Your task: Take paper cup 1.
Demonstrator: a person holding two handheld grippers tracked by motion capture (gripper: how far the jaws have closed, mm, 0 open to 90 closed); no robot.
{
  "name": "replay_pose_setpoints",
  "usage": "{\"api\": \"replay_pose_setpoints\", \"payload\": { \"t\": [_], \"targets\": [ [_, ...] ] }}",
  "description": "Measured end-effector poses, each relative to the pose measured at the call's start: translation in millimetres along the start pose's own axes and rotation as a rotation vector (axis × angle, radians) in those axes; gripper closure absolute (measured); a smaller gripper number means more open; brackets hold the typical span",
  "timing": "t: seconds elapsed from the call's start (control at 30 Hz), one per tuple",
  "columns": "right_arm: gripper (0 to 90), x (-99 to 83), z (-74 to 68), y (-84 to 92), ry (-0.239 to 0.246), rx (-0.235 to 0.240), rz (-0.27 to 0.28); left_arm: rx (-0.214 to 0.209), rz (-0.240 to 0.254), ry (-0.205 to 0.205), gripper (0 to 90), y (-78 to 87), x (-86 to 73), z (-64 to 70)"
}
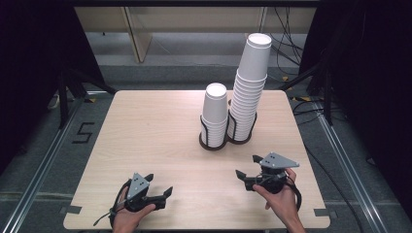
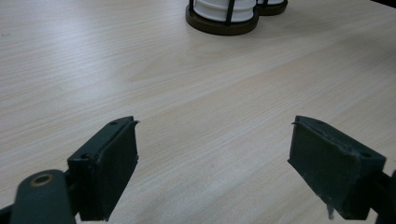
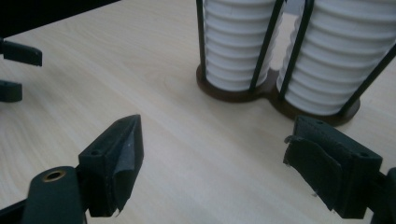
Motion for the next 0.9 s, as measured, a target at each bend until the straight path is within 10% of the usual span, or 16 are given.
{"api": "replay_pose_setpoints", "payload": {
  "t": [0.9],
  "targets": [
    [20.3,100.3,-20.2,-32.2,0.013,-0.029,0.127,-0.019,-0.008,-0.005,14.8,0.3,-1.3,0.4]
  ]
}}
Point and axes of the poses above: each handheld gripper's, and its own axes: y roughly backward along the jaws, x roughly out of its top, z roughly to its right, the point moved 3 cm from there along -y, roughly forward along the jaws, and after that the axes turned 12 degrees about -y, right-handed, at the moved point
